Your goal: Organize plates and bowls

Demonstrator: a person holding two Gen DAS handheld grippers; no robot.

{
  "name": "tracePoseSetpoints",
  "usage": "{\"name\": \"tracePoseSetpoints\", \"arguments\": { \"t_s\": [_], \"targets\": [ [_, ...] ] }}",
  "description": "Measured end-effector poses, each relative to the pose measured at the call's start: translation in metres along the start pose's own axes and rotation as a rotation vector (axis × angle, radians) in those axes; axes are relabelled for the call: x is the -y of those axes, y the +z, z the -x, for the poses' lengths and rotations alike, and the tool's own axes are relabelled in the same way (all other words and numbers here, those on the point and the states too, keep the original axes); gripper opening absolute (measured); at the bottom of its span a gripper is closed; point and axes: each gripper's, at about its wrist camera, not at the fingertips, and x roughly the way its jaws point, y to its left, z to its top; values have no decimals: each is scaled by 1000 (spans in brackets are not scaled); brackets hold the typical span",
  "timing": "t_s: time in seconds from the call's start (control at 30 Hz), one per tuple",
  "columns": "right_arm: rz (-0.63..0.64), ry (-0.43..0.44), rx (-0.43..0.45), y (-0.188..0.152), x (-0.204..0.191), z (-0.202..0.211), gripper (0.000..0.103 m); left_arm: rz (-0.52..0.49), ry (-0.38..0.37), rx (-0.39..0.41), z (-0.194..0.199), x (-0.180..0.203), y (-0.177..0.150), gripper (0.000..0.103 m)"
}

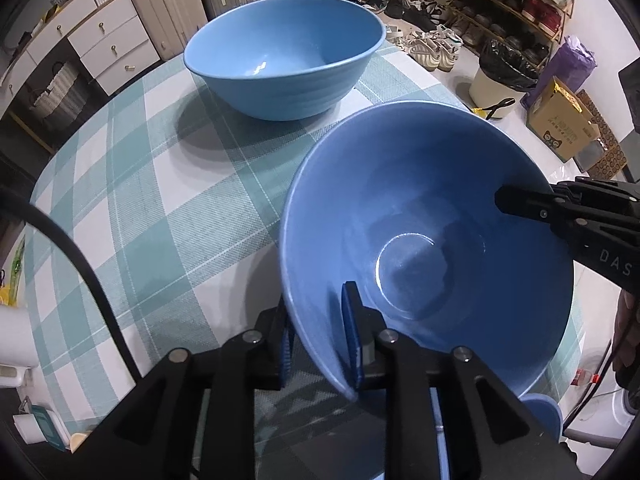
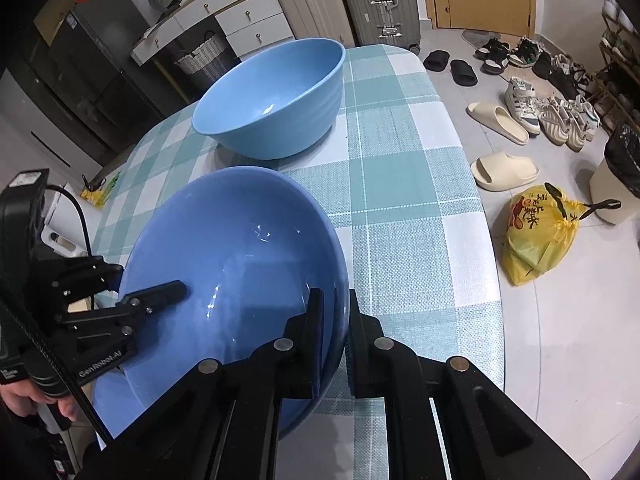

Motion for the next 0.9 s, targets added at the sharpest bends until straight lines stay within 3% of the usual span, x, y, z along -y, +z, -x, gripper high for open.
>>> {"name": "tracePoseSetpoints", "arguments": {
  "t_s": [0.3,0.6,0.9],
  "targets": [
    [6,-17,-19,-1,-7,-4,8,-30,48,1,4,1,-2,20],
    [9,-35,-101,-1,-11,-23,8,4,10,-34,-5,0,-1,17],
    [-17,-26,-87,13,-12,-13,6,43,-18,-37,1,-6,6,14]
  ]
}}
